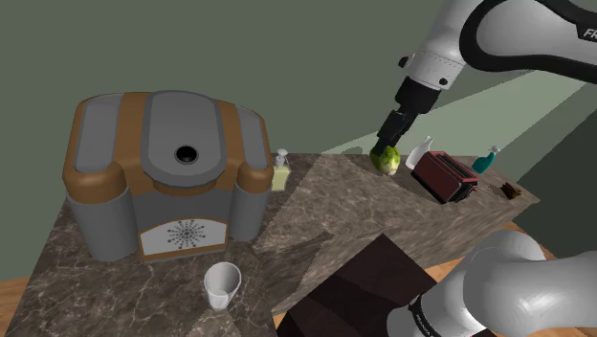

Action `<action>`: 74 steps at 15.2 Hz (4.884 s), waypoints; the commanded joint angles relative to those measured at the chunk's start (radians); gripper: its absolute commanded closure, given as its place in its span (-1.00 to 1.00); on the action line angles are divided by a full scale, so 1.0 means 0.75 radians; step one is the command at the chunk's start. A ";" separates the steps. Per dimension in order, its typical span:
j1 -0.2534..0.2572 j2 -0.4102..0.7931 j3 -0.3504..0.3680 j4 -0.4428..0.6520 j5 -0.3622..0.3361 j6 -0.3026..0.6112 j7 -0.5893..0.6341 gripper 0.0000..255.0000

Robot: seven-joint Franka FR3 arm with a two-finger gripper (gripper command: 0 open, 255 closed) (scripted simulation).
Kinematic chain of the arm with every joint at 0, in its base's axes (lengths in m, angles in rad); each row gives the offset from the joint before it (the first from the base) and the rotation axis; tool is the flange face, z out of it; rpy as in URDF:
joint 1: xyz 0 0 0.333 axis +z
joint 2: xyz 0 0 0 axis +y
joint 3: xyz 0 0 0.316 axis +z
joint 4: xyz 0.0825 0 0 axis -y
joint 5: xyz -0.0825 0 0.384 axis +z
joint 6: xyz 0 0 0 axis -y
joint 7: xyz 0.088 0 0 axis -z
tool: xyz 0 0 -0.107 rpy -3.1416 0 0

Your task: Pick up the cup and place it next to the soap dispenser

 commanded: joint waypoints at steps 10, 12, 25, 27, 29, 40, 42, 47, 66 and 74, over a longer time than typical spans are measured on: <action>0.072 0.124 0.136 -0.252 0.114 0.387 0.120 -1.00; 0.090 0.177 0.168 -0.290 0.139 0.481 0.145 -1.00; 0.180 0.732 0.383 -0.338 0.228 1.113 0.327 -1.00; 0.186 0.843 0.413 -0.315 0.210 1.205 0.369 -1.00; 0.194 0.957 0.435 -0.284 0.175 1.292 0.421 -1.00; 0.389 1.530 0.346 -0.017 -0.108 1.607 0.736 -1.00; 0.406 1.570 0.329 -0.005 -0.120 1.635 0.746 -1.00; 0.452 1.683 0.284 0.036 -0.150 1.709 0.768 -1.00; 0.446 1.663 0.291 0.029 -0.146 1.696 0.766 1.00; 0.394 1.508 0.354 -0.011 -0.100 1.580 0.744 1.00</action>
